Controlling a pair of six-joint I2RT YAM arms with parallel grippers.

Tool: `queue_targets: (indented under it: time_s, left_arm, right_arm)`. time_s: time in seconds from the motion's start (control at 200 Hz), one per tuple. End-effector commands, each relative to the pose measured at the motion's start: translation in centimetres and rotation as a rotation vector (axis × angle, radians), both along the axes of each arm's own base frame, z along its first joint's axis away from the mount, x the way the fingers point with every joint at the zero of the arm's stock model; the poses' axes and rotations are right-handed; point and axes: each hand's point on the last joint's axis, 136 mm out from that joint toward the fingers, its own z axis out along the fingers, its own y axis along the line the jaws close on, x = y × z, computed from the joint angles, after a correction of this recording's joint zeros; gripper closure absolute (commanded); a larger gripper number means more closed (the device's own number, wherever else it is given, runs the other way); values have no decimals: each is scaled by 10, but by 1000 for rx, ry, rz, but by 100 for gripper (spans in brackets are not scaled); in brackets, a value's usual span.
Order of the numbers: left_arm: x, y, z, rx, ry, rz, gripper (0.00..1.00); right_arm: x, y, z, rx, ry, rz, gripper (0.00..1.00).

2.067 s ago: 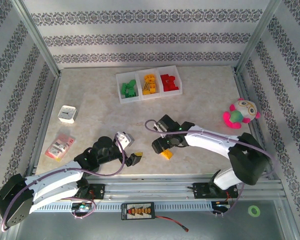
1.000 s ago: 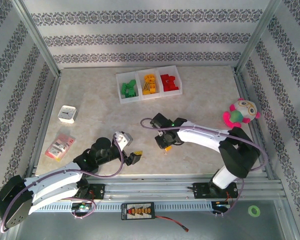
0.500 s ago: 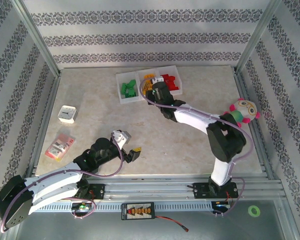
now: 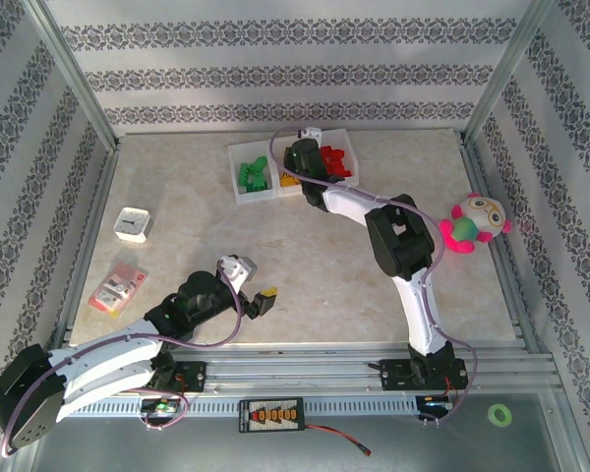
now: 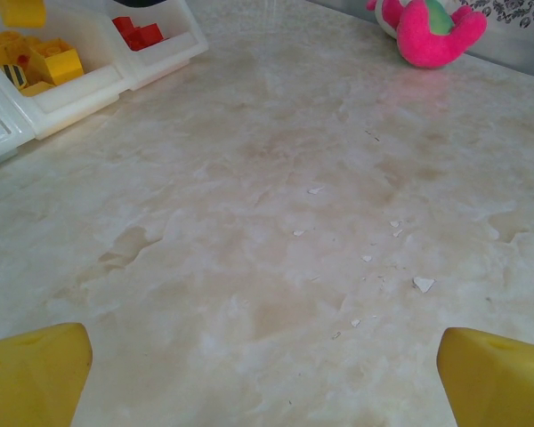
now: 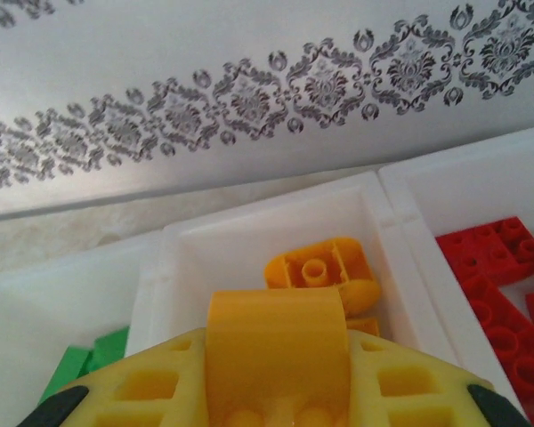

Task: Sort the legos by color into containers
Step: Place the lego in the container.

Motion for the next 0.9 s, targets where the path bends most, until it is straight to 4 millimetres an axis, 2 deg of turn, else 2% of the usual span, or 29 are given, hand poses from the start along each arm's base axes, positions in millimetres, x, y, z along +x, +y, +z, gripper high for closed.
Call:
queue_targets:
  time_s: [0.0, 0.25, 0.38, 0.5, 0.72, 0.894]
  left_arm:
    - [-1, -2, 7, -25, -26, -1, 1]
    - [-1, -2, 8, -26, -29, -1, 1]
    - [-1, -2, 10, -29, -30, 0, 1]
    - [4, 2, 9, -13, -24, 37, 1]
    - [13, 15, 15, 22, -49, 119, 1]
    - [24, 28, 22, 62, -78, 204, 1]
  right_arm:
    - [20, 1, 14, 81, -39, -13, 72]
    - [39, 5, -3, 120, -5, 0, 69]
    - [40, 6, -1, 136, -3, 9, 65]
    - [39, 5, 11, 144, -11, 24, 55]
    - [22, 5, 39, 149, -23, 94, 32]
    - [-13, 4, 61, 121, -52, 178, 18]
